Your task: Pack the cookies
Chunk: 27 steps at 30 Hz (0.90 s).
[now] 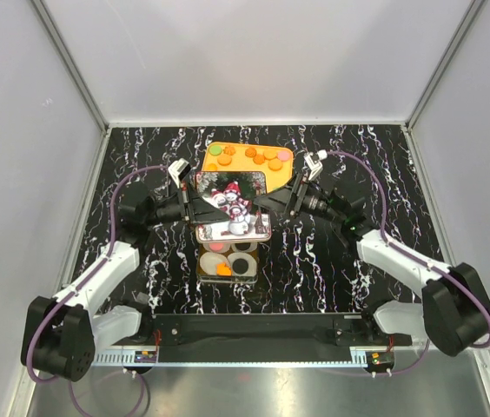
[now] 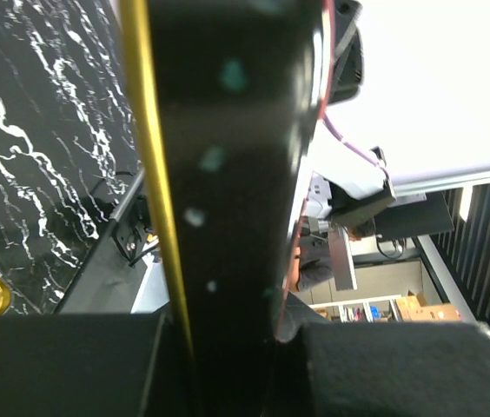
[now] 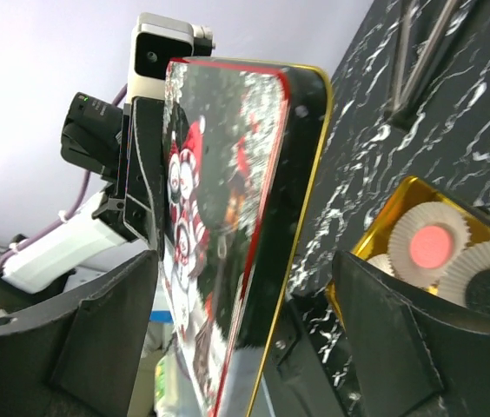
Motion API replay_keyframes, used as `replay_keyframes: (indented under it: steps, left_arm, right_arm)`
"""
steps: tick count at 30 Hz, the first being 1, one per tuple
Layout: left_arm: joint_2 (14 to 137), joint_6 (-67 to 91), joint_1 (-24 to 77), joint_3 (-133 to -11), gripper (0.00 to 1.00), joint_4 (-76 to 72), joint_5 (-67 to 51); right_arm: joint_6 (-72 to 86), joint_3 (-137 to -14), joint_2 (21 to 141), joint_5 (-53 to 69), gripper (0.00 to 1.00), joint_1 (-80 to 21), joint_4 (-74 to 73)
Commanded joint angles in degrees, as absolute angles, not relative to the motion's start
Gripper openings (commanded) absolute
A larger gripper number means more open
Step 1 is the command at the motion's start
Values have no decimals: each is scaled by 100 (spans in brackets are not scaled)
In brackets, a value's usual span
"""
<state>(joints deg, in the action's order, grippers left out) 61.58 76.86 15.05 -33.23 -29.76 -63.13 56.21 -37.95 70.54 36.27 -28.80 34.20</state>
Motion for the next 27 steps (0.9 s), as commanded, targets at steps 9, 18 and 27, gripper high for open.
replay_keyframes:
  steps: [9,18,27]
  left_arm:
    - [6231,7787,1687,-3436,3,-3533,-6539]
    - [6284,7752,1723,-3568,5,-3472,-6548]
    - [6363,7384,1793,-3770,6,-2989,-6451]
  right_arm:
    - [6723,-3937,7638,4192,75,-2865,5326]
    - [6969,-3894,7761,4342,51,-2865,5607]
    - [7523,-3806,8086,4535,47,-2892,6380]
